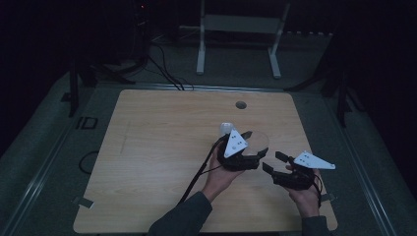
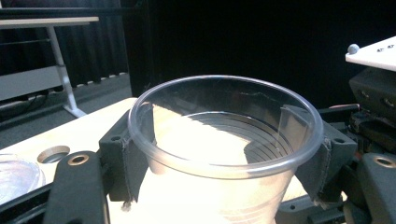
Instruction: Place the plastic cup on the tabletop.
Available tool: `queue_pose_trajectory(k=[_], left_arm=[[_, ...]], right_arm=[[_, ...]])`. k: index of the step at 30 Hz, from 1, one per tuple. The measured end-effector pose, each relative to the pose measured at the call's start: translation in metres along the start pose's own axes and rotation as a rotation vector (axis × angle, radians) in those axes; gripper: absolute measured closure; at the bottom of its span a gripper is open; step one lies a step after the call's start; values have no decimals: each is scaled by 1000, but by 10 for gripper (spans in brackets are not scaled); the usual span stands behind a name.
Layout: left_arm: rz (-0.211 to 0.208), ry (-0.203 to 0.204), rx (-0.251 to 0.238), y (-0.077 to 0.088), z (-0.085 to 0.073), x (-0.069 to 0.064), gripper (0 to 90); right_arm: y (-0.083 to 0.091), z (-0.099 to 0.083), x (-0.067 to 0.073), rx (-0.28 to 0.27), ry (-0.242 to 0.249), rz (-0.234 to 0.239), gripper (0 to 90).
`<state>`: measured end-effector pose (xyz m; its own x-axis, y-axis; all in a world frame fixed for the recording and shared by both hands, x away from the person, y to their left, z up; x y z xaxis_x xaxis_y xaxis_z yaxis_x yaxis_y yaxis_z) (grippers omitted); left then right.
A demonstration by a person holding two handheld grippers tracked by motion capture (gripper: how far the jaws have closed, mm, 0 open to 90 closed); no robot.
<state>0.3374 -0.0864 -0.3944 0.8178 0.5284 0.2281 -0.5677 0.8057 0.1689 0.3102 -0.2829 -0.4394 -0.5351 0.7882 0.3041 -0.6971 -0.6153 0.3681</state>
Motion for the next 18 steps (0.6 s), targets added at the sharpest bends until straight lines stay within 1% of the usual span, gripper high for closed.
queue_pose_trajectory(k=[18], left_arm=[[3,-13,-2,-1,-7,-3,282]], right_arm=[[3,0,-4,-6,-15,-9,277]])
Point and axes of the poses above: each handheld gripper's, and its own axes: y roughly backward along the jaws, z roughly out of its top, x roughly to its left, the point moved 3 cm from there along -y, roughly forward along the jaws, and after that the axes turned 14 degrees about -y, right-handed, at the moved point
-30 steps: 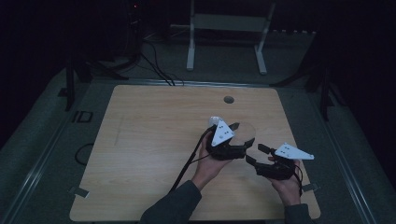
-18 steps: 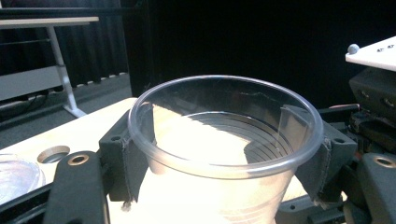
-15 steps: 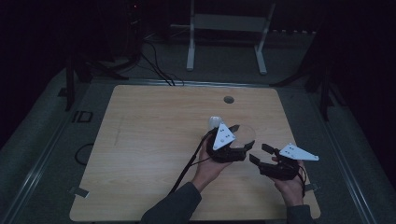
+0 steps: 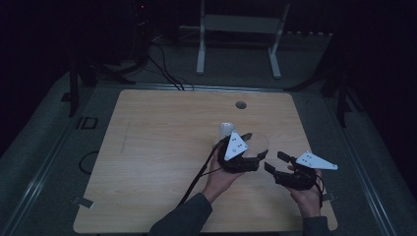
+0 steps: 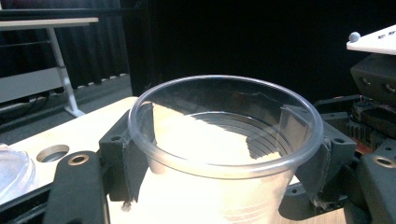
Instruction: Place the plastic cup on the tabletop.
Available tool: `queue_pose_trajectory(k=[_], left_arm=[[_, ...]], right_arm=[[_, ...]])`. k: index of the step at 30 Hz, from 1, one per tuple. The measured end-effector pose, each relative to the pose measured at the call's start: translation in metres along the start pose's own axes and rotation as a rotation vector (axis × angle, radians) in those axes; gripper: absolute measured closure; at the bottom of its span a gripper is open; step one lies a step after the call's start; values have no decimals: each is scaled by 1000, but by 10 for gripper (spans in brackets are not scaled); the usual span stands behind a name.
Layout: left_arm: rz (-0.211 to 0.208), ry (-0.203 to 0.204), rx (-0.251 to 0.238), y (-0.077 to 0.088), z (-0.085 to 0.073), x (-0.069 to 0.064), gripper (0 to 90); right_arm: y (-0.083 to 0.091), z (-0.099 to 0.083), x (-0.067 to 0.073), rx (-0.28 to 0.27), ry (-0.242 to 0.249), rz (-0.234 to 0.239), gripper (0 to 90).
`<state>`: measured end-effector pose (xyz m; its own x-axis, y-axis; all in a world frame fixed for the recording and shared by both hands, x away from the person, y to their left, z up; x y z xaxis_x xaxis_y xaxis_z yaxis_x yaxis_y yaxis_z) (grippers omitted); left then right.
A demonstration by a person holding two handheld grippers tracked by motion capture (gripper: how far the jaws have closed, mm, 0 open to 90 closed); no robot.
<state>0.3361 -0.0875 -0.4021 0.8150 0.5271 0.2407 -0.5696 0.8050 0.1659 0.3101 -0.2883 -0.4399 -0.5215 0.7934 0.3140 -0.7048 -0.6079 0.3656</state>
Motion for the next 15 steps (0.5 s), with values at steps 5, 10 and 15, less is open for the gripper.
queue_pose_trajectory(k=[5,10,15], left_arm=[[1,1,-4,0,-1,0,282],[0,3,-5,-1,-2,-1,282],[-1,1,-5,-3,-3,-3,282]], right_arm=[[0,0,-1,-1,-1,0,277],[0,0,0,-1,-1,2,277],[1,0,0,-2,-2,3,277]])
Point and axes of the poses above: each handheld gripper's, and its own axes: y roughly backward along the jaws, z roughly out of its top, x roughly to its left, the point moved 3 cm from there along -y, roughly forward along the jaws, and after that the axes turned 14 degrees about -y, right-handed, at the moved point
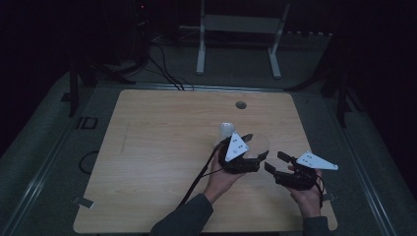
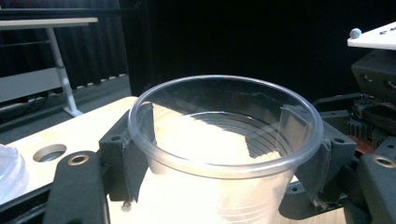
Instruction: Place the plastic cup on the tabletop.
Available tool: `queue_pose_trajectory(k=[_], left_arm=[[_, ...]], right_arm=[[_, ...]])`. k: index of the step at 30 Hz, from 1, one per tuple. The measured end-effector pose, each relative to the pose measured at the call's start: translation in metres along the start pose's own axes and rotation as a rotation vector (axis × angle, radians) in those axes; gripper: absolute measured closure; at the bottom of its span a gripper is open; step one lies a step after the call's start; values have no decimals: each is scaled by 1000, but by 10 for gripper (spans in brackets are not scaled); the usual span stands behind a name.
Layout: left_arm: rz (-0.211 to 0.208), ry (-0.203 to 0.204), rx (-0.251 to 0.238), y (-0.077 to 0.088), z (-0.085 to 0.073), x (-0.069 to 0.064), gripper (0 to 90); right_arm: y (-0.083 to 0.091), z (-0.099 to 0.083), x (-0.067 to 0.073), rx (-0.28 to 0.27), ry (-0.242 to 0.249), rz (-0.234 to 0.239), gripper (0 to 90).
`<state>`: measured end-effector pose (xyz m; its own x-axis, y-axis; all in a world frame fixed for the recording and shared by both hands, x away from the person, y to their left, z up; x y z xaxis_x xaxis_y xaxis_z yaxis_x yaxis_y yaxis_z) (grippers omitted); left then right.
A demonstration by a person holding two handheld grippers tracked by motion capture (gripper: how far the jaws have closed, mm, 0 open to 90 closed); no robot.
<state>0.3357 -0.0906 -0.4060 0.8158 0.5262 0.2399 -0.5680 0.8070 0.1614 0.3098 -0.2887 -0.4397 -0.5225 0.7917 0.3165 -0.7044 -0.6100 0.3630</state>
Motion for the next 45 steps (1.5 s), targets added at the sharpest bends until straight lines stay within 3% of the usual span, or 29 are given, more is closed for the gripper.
queue_pose_trajectory(k=[45], left_arm=[[0,0,12,-6,-16,-5,282]], right_arm=[[16,1,-15,-40,-31,-30,277]])
Point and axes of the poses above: each handheld gripper's, and its own axes: y roughly backward along the jaws, z roughly out of its top, x roughly to its left, the point moved 3 cm from there along -y, roughly forward along the jaws, and after that the axes turned 14 degrees about -y, right-handed, at the moved point
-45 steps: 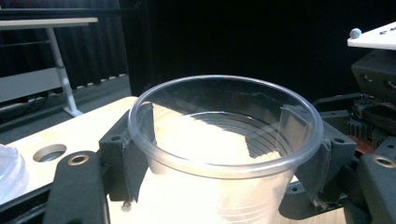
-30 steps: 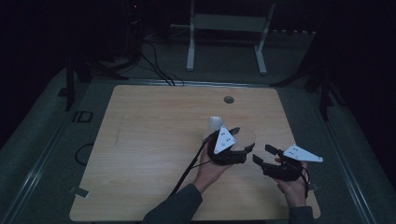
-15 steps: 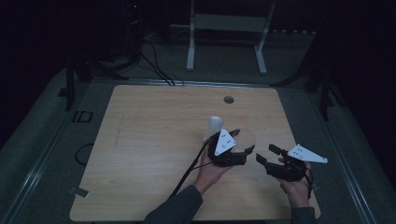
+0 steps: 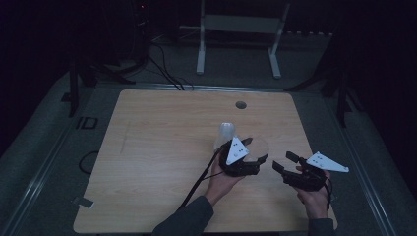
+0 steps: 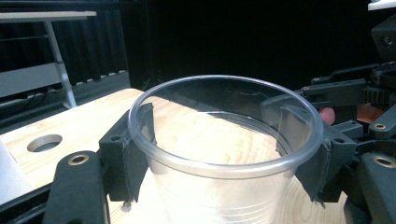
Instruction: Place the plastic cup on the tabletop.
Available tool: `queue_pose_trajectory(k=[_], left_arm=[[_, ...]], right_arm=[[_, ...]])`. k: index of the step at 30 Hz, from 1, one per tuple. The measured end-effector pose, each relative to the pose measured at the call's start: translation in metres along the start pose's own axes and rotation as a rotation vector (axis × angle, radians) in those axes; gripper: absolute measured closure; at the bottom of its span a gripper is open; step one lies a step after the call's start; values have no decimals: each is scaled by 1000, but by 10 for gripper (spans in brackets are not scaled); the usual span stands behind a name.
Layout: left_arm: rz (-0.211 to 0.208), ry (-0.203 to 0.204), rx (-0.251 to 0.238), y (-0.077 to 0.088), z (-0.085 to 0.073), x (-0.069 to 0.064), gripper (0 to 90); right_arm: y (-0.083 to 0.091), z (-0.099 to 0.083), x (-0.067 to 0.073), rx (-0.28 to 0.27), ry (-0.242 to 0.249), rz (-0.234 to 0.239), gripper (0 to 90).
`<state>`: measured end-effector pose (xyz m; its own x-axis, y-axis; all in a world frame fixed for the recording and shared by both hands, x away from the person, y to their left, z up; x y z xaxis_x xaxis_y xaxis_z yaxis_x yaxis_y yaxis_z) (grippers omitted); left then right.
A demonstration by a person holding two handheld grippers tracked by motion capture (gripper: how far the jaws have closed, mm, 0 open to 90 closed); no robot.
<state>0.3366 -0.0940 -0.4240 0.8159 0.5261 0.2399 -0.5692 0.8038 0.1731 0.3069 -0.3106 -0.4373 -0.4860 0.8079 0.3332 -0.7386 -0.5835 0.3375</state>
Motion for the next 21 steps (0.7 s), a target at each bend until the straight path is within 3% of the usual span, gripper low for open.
queue_pose_trajectory(k=[21], left_arm=[[-7,-4,3,-4,-10,-4,282]], right_arm=[[4,1,-2,-14,-9,-8,278]])
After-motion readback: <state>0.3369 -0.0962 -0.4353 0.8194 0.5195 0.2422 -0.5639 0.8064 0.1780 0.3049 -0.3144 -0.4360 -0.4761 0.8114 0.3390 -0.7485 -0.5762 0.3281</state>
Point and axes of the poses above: each handheld gripper's, and its own axes: y roughly backward along the jaws, z roughly out of its top, x roughly to its left, the point moved 3 cm from there along -y, roughly forward along the jaws, and after that the axes turned 14 degrees about -y, right-handed, at the moved point
